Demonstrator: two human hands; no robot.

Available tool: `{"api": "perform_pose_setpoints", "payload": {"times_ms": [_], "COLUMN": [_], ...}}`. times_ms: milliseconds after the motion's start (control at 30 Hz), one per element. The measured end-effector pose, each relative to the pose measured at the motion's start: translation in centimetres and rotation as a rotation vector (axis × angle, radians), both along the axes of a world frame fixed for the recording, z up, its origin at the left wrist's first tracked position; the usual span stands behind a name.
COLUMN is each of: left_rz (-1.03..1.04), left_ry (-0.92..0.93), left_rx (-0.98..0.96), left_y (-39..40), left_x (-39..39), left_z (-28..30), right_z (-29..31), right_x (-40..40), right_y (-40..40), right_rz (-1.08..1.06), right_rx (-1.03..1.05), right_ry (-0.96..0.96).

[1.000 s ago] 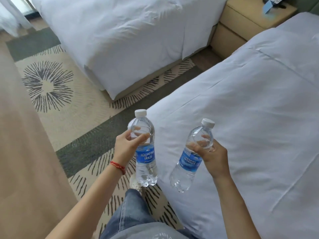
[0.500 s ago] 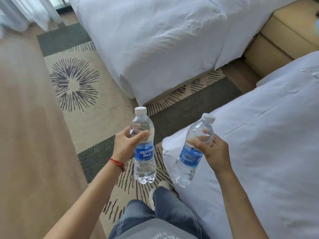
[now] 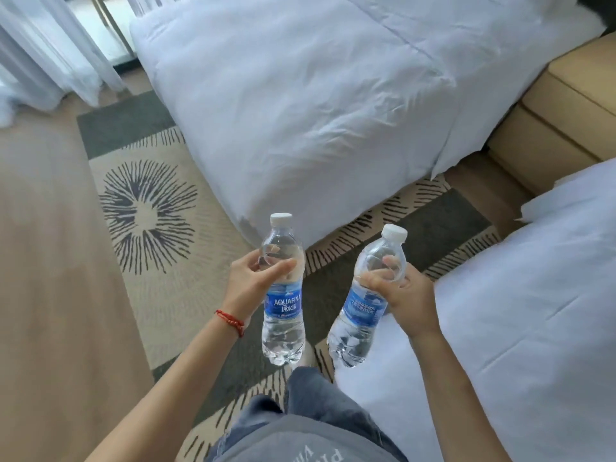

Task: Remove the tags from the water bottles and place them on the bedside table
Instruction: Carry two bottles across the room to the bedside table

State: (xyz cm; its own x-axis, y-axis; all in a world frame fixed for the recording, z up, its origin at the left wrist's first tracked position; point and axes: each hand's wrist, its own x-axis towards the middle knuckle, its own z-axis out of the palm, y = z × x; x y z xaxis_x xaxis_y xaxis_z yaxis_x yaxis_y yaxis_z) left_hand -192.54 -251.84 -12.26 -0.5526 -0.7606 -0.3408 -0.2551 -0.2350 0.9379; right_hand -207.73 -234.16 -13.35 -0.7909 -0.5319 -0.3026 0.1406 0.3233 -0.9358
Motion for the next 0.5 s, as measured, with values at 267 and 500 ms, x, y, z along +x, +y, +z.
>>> {"api": "perform_pose_setpoints", "payload": {"times_ms": [267, 500], "left_rz": [-0.130, -0.362], "left_ry": [-0.025, -0.027], "left_rx": [-0.012, -0.027], "left_y": [-8.7, -13.1], "left_x": [-10.1, -21.5], "left_z": [1.1, 0.3], "right_z": [1.9, 1.6], "right_x": [-7.3, -14.5], "right_y": [-7.6, -9.2], "right_rz": [-0.040, -0.296], "right_rx": [-0.035, 0.028], "right_ry": [0.013, 0.057]}}
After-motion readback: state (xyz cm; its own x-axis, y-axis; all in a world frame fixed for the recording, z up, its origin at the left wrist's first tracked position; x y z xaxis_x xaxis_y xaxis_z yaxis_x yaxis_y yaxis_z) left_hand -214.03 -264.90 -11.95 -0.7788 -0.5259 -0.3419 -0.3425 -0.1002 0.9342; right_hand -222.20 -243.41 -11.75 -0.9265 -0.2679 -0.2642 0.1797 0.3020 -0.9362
